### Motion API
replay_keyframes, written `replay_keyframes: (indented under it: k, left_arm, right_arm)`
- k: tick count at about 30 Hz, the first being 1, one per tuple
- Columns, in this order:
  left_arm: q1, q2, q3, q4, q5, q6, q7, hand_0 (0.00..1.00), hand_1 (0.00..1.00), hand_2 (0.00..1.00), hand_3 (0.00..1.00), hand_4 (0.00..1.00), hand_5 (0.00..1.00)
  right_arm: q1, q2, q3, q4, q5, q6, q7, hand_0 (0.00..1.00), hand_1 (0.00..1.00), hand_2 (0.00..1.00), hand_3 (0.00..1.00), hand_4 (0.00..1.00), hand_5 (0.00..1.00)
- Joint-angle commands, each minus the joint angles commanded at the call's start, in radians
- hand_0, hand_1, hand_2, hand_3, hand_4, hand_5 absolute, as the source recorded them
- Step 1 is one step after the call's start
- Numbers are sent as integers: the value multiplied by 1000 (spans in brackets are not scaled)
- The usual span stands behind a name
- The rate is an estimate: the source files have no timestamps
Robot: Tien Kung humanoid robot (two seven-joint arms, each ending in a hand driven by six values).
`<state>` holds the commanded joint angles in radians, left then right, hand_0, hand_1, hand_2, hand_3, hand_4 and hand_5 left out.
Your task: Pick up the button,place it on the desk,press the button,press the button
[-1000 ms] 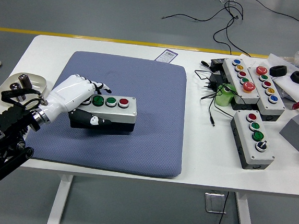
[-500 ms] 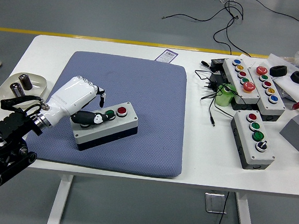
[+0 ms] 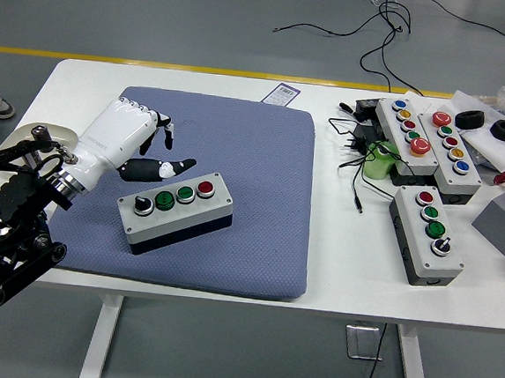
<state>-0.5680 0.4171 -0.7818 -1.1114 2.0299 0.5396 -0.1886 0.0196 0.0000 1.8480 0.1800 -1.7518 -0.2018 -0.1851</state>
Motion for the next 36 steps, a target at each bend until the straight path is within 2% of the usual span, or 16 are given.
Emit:
replay_keyframes:
  k: [4,5,9,10,11,17,18,21,23,24,27,36]
  left_arm:
    - [5,7,-13,-28,-17,-50,26,331,479,597,708,869,867]
    - [9,10,-17,-39,-25,-70,36,484,608,719,784,850,935]
    - [35,25,-35,-102,-17,-153,98,484,608,719,784,850,935]
    - [41,29,-39,-119,-5,-162,113,484,608,719,784,850,935]
    - [50,34,-47,-143,11,-168,134,192,381,472,764,855,998]
    - [91,55,-91,-271,62,-190,222,192,381,472,764,855,998]
    - [96,58,-96,-290,66,-191,232,2,68,149,694,791,998]
    - [115,70,-110,-346,66,-206,262,2,68,149,694,791,998]
    - [131,80,-116,-392,63,-236,285,2,68,149,694,791,998]
    - [136,84,-116,-410,64,-248,294,2,2,24,661,750,998]
    - [154,95,-117,-463,68,-305,325,2,2,24,661,750,998]
    - [180,113,-108,-536,78,-434,370,2,2,2,644,725,998]
  right_arm:
    - [0,0,0,0,0,0,0,542,669,710,633,311,157]
    - [0,0,0,0,0,1,0,542,668,710,633,311,158]
    - [0,0,-3,0,4,1,0,542,668,710,633,311,158]
    - [0,0,-3,0,4,1,-1,542,668,710,633,311,158]
    - [0,0,-4,0,4,1,-1,541,668,710,633,311,157]
    - [-1,0,0,0,0,1,-1,541,668,710,633,311,157]
    - [-2,0,0,0,0,1,-1,540,667,709,633,310,157]
    - [-2,0,1,0,-1,1,0,540,667,709,633,310,157]
    - [-1,0,1,0,0,1,0,540,667,709,633,310,157]
    - [-1,0,2,0,0,1,0,541,668,709,633,310,157]
    - [0,0,1,0,3,1,1,541,668,709,633,310,157]
    - [0,0,3,0,2,1,2,541,668,709,632,309,157]
